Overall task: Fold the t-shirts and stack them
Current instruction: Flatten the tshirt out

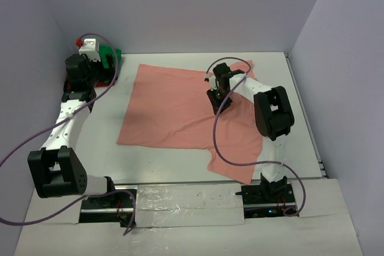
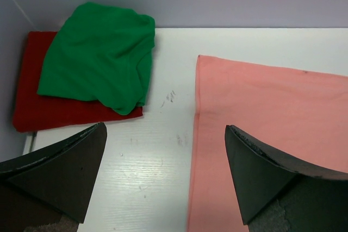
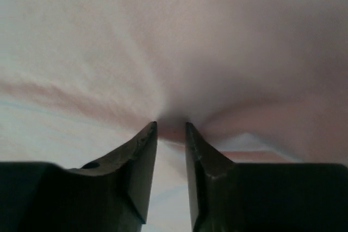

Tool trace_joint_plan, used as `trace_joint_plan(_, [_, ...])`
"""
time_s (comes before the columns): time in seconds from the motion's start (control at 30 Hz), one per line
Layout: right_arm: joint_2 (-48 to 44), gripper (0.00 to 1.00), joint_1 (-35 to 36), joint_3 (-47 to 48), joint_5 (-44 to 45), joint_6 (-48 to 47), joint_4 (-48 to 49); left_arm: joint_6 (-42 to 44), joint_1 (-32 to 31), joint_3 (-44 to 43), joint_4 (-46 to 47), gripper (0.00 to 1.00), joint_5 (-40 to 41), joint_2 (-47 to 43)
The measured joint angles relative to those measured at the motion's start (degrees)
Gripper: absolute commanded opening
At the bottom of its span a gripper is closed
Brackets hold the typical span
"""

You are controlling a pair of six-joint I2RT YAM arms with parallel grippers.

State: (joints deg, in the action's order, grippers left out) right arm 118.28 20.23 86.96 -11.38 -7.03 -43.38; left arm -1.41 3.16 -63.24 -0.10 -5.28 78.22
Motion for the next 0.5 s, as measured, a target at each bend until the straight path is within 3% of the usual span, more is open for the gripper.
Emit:
trace_joint_plan(0.07, [-1.9,0.51,0.2,-0.6,-0.3,-0.2,1.3,-0.1,0.0,0.8,1.3,0.99,-1.1,0.9])
trace_joint_plan(0.3, [-10.5,0.53,0.5,1.9,2.8,0.2,11.4,0.5,-1.4,-4.4,6.4,0.99,-4.5,15.3])
trace_joint_plan(0.5, [-7.9,0.53,-0.3,10.0,15.6,1.0,15.4,2.6,-3.7,-13.0,8.5,0.99,-5.3,30.3])
